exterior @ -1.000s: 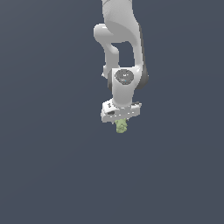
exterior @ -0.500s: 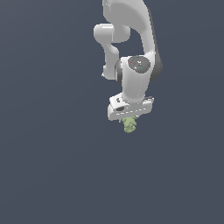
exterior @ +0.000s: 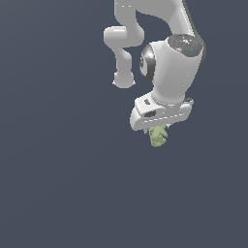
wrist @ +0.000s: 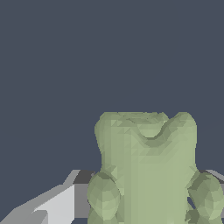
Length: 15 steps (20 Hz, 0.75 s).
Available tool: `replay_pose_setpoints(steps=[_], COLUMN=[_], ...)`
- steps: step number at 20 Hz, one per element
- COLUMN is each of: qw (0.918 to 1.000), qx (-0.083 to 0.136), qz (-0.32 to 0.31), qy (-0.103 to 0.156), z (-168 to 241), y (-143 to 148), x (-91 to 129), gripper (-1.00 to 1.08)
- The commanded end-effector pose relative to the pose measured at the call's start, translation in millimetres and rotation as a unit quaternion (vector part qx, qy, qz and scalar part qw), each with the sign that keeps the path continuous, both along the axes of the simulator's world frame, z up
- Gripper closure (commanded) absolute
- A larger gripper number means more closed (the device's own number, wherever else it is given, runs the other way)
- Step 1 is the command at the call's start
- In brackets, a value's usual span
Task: Pick up the object and move it to a goal position.
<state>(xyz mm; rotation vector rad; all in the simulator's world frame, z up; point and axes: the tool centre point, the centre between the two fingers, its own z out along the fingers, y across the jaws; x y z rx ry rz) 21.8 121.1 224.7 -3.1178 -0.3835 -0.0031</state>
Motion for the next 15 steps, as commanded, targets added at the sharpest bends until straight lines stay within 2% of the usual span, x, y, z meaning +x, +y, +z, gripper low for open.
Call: replay_pose_setpoints(steps=[1,8,15], qw=[1.0000,1.0000,1.0000], qx=[0.000,0.000,0.000], qz=[0.000,0.000,0.000], qy=[0.001,0.001,0.001], z=[14,36,42], y=[7,19,23], x=[7,21,25], gripper=[1.08,1.08,1.08])
